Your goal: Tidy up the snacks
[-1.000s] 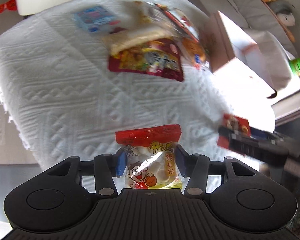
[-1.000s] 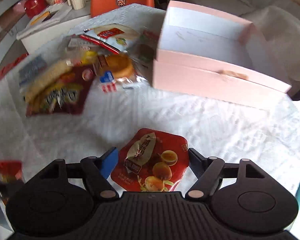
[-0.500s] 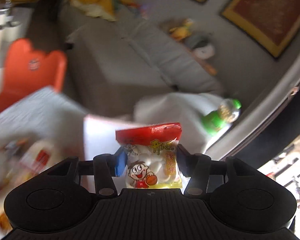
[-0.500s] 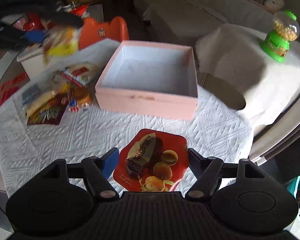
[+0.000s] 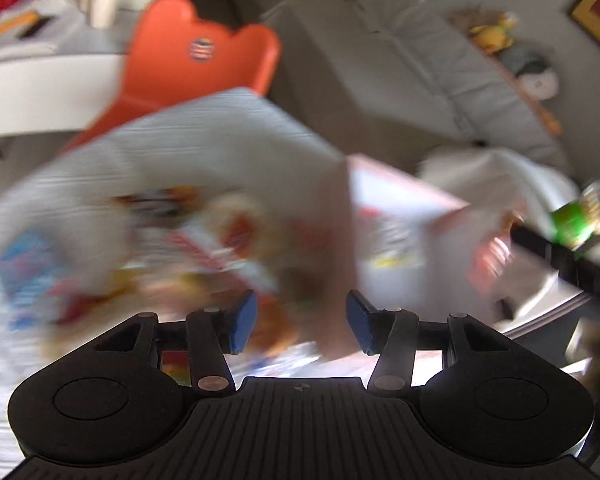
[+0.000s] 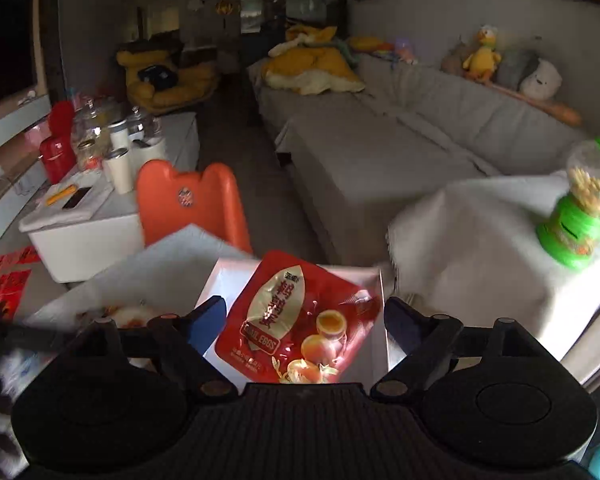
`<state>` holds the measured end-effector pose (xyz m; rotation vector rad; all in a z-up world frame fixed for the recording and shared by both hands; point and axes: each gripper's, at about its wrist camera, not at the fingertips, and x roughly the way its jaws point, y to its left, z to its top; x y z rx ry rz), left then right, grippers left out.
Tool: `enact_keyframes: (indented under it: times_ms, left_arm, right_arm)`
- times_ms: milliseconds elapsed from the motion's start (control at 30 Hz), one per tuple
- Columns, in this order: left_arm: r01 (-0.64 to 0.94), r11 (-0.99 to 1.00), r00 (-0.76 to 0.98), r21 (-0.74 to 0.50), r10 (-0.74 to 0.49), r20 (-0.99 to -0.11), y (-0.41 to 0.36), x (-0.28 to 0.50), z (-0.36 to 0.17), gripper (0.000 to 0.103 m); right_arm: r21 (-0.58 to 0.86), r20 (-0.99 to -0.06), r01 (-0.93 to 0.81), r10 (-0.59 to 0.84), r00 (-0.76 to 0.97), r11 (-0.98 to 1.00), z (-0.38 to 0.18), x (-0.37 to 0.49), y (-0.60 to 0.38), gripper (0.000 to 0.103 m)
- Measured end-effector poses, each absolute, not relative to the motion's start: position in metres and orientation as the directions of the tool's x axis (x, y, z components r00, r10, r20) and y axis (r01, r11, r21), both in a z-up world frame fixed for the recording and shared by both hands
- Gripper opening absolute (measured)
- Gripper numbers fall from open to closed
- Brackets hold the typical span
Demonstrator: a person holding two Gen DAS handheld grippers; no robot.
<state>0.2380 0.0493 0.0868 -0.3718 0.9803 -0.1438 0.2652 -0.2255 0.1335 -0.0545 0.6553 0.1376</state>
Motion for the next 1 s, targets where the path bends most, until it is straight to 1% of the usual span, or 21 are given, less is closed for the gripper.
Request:
enact_keyframes:
  times_ms: [67,133,200,300,367,433,500,567,700,733,767,800,833,900,967,1000]
  left_arm:
    - [-0.04,0.957,0.561,-0.287,-0.217,-0.799,0.07,0.228,0.086,0.055]
    - [-0.047,0.972,0.572,-0.23,-0.163,-0.804,0.092,0.219,0.082,0.055]
    - [-0.072,0.974,0.57,-0.214,-0.136,-0.81,0.113,0.218,0.078,0.055]
    - [-0.065,0.976,0.561,-0.208,-0.136,-0.817,0.134,0.219,0.071,0.055]
    - [-0.009,0.98,0.532,-0.198,-0.163,-0.831,0.137,0.223,0.063,0.055]
    - [0.086,0.982,0.47,-0.169,-0.19,-0.862,0.133,0.227,0.05,0.055]
    - [0.173,0.979,0.444,-0.109,-0.176,-0.879,0.122,0.227,0.042,0.056]
    - [0.206,0.976,0.456,-0.071,-0.16,-0.875,0.114,0.229,0.04,0.056]
    - [0.241,0.965,0.459,-0.101,-0.205,-0.865,0.104,0.247,0.036,0.055]
    - [0.256,0.962,0.441,-0.095,-0.204,-0.874,0.101,0.251,0.033,0.052]
    - [0.267,0.96,0.428,-0.09,-0.202,-0.881,0.098,0.253,0.03,0.052]
    - [0.272,0.957,0.423,-0.101,-0.213,-0.881,0.096,0.252,0.032,0.049]
    - [0.257,0.958,0.41,-0.125,-0.225,-0.884,0.098,0.249,0.033,0.042]
    - [0.192,0.957,0.385,-0.217,-0.277,-0.881,0.111,0.234,0.037,0.036]
    - [0.112,0.953,0.395,-0.281,-0.302,-0.867,0.128,0.21,0.039,0.034]
    - [0.061,0.954,0.401,-0.295,-0.294,-0.868,0.136,0.197,0.04,0.034]
  right_arm:
    - [-0.013,-0.648,-0.181,0.13,0.751,0.983,0.124,0.281,-0.215,0.086]
    - [0.045,-0.665,-0.209,0.185,0.724,0.977,0.116,0.275,-0.212,0.086]
    - [0.083,-0.704,-0.238,0.226,0.673,0.968,0.105,0.264,-0.21,0.086]
    - [0.089,-0.766,-0.254,0.229,0.601,0.963,0.083,0.242,-0.202,0.086]
    - [0.11,-0.809,-0.253,0.235,0.538,0.961,0.066,0.228,-0.195,0.086]
    - [0.136,-0.844,-0.255,0.247,0.476,0.957,0.053,0.217,-0.187,0.086]
    - [0.143,-0.864,-0.277,0.256,0.433,0.95,0.043,0.209,-0.175,0.086]
    - [0.13,-0.867,-0.308,0.258,0.426,0.943,0.041,0.202,-0.162,0.086]
    - [0.101,-0.86,-0.357,0.262,0.438,0.929,0.044,0.198,-0.14,0.086]
    - [0.092,-0.862,-0.363,0.257,0.437,0.927,0.043,0.199,-0.135,0.086]
    - [0.081,-0.864,-0.369,0.25,0.436,0.926,0.043,0.202,-0.129,0.086]
    - [0.07,-0.865,-0.37,0.241,0.44,0.926,0.042,0.202,-0.124,0.086]
    - [0.06,-0.864,-0.369,0.233,0.446,0.928,0.042,0.203,-0.121,0.086]
    - [0.043,-0.856,-0.365,0.223,0.467,0.93,0.043,0.206,-0.113,0.086]
    - [0.034,-0.839,-0.378,0.232,0.492,0.925,0.047,0.21,-0.104,0.086]
    - [0.031,-0.83,-0.392,0.243,0.502,0.919,0.048,0.212,-0.099,0.086]
